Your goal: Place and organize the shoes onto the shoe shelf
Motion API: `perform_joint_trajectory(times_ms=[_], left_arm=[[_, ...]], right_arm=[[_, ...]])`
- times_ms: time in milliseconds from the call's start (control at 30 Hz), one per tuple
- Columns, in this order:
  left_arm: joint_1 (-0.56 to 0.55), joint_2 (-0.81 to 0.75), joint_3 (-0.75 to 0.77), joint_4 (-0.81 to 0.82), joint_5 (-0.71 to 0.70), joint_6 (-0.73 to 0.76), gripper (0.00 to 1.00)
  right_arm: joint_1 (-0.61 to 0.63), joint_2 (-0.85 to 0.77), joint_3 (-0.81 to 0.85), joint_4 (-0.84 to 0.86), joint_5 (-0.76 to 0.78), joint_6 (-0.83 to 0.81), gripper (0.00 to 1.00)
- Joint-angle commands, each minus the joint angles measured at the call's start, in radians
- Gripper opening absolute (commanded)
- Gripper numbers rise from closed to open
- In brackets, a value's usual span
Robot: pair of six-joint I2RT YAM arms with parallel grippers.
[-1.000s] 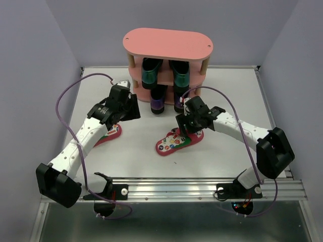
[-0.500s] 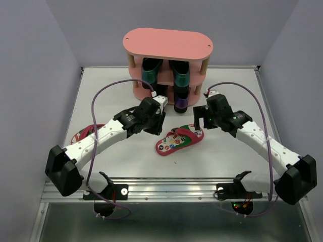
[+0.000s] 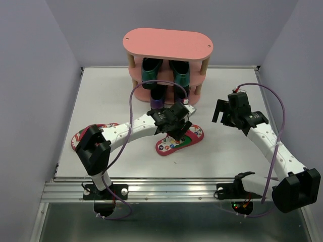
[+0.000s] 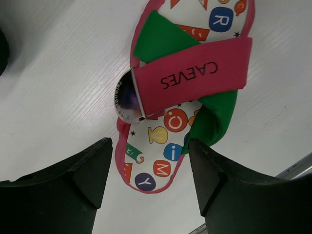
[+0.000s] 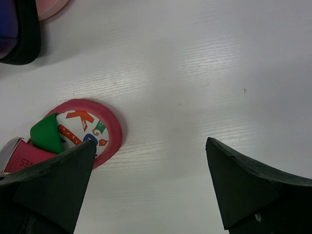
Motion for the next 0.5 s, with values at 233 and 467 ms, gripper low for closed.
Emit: perform_joint_trajectory(times_ms=[233,467], left_arm=[[-0.038,0.099,0.078,0.051,0.022,0.093,0.74],[-0.04,0.127,0.064,0.097,-0.056,0.122,0.73]], right_arm=[[-0.019,0.012,0.035,-0.002,0.024,0.035,1.0],[-0.028,0.01,0.032,0.002,0.024,0.025,1.0]])
